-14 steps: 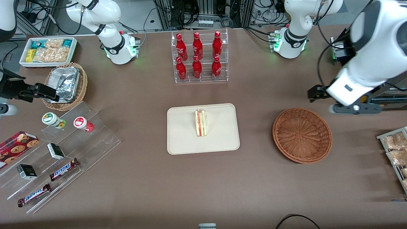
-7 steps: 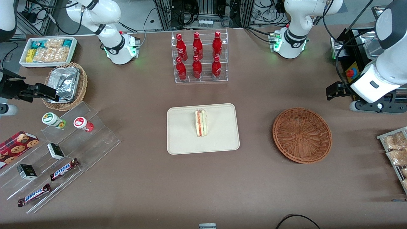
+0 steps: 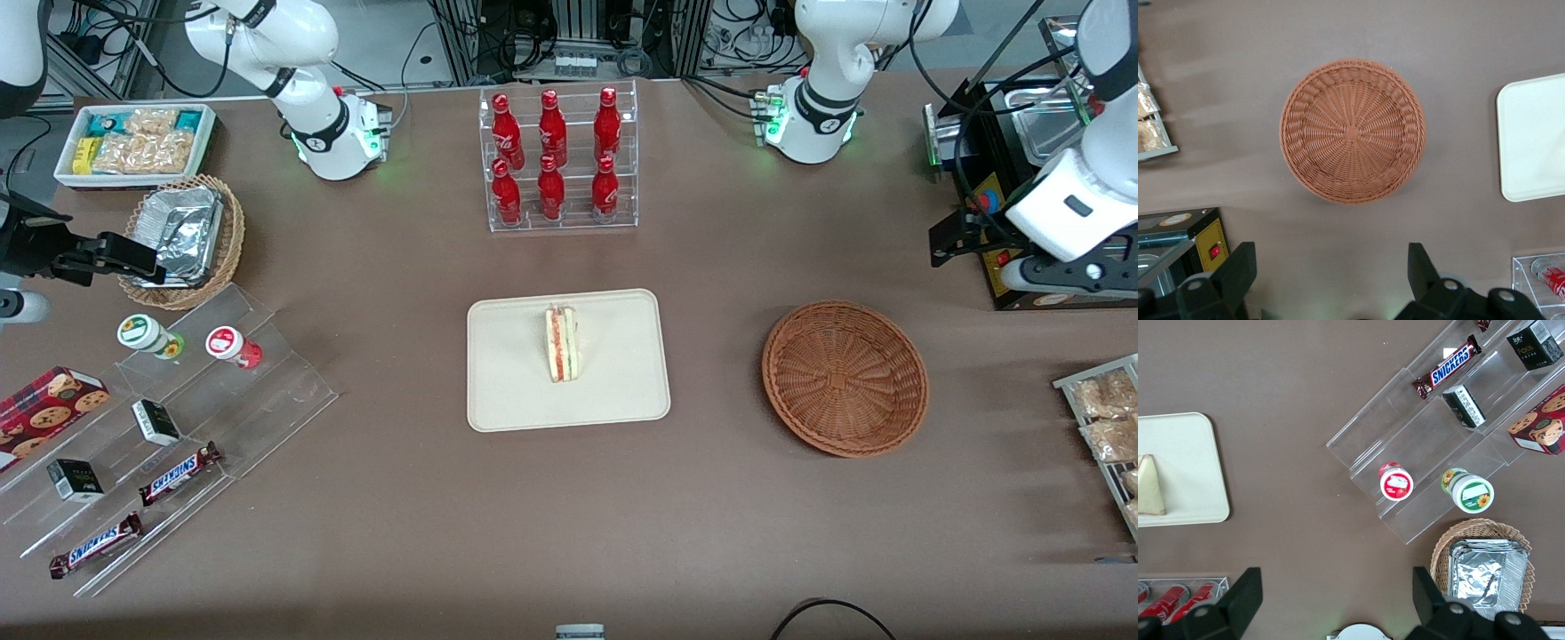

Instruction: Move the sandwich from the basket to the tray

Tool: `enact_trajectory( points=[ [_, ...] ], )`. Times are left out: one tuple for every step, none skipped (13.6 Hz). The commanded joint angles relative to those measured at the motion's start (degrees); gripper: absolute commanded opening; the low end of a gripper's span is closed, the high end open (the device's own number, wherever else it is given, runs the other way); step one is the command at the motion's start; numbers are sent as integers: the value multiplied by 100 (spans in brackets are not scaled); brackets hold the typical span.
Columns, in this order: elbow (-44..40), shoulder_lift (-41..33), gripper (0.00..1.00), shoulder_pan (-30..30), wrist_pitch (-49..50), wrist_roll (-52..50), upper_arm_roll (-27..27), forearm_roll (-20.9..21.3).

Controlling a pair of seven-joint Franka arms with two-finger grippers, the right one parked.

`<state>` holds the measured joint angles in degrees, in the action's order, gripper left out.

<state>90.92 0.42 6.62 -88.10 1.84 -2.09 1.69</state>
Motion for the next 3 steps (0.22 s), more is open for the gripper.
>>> enact_trajectory(
  points=[
    [-180, -33, 100, -29, 196, 18, -37, 33],
    [-189, -33, 100, -29, 215, 18, -46, 33],
    [-189, -42, 100, -29, 215, 18, -46, 42]
  ],
)
